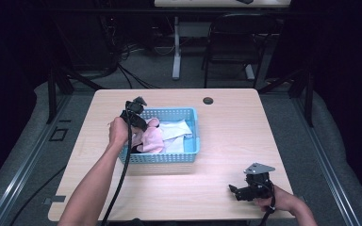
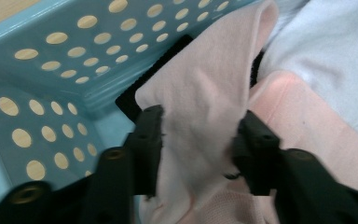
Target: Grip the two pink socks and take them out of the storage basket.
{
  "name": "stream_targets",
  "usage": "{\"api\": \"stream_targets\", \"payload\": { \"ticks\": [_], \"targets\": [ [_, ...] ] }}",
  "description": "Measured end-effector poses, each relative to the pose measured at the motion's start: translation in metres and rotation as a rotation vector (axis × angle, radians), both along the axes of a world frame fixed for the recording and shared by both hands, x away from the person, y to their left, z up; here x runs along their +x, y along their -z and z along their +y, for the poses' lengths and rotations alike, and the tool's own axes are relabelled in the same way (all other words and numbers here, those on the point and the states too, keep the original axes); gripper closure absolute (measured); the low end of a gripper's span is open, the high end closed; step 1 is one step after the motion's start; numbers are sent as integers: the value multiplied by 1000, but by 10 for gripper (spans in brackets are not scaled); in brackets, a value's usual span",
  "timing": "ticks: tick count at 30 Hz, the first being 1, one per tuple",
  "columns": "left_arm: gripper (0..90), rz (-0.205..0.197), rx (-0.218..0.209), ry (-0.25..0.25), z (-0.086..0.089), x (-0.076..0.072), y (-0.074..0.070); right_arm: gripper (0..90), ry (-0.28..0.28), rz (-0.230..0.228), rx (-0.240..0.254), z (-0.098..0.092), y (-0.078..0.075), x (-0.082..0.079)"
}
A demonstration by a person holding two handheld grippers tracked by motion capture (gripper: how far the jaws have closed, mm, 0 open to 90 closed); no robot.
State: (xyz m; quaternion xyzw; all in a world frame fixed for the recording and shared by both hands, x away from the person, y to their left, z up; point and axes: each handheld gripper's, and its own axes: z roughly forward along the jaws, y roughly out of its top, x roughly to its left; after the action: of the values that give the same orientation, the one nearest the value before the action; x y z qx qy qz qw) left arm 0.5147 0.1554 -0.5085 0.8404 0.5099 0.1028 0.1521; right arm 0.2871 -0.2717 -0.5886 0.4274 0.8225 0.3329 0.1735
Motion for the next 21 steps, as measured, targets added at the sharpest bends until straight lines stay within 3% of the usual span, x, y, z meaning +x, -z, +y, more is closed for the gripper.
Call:
{"api": "stream_targets", "payload": {
  "ticks": [5, 8, 21],
  "targets": [
    [820, -11, 10, -1, 0, -1, -2, 0, 0, 0, 1, 0, 0, 0],
    [858, -25, 7, -2, 3, -3, -6, 0, 0, 0, 0, 0, 0, 0],
    [862, -116, -19, 34, 12, -19, -38, 0, 2, 1, -7, 0, 0, 0]
  ]
}}
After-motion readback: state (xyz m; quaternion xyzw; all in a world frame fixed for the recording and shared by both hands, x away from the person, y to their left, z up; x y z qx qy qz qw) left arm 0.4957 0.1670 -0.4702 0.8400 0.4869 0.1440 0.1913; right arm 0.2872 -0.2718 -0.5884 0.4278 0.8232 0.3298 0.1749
